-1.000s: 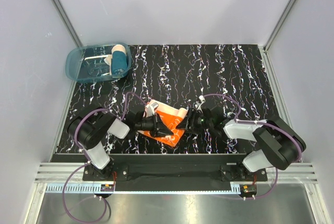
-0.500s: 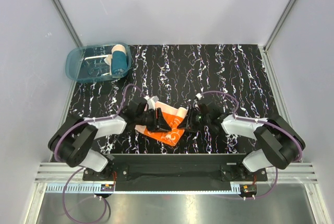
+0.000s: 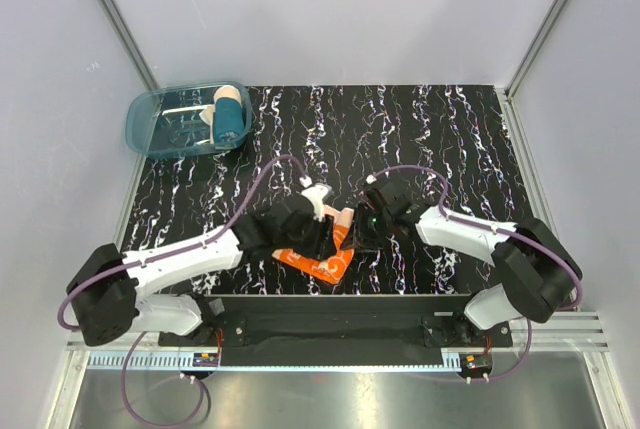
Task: Roll the towels
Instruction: Roll the towel
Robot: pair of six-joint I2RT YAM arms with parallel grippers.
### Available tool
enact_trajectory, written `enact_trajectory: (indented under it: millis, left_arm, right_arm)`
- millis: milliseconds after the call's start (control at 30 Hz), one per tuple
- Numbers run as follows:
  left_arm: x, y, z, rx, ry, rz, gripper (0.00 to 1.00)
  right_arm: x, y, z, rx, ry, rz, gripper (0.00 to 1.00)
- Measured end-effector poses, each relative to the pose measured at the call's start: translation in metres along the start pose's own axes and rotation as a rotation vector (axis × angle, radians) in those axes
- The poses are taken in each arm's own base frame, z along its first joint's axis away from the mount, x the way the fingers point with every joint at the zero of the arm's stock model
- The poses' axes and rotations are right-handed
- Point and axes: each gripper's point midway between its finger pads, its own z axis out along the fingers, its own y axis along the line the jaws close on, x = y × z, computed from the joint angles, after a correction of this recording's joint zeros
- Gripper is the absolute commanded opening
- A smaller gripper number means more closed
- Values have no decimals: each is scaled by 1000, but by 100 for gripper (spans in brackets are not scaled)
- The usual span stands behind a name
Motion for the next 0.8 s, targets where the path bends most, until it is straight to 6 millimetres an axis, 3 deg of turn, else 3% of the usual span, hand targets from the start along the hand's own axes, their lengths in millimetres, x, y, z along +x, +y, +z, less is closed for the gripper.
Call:
enact_trajectory:
  millis: [200,367,567,800]
  left_arm:
    - [9,-23,-1,-68,-28,184,56]
    - [20,-31,15,-143,-3,283,59]
    - [41,-28,35,-220,53,367,62]
    - [47,-20,45,-295,62,406,63]
  right_arm:
    - [0,0,1,63,41,3,25]
    - [3,-2,4,87,64,8,24]
    - [4,-2,4,91,69,5,24]
    - [5,-4,4,101,69,7,24]
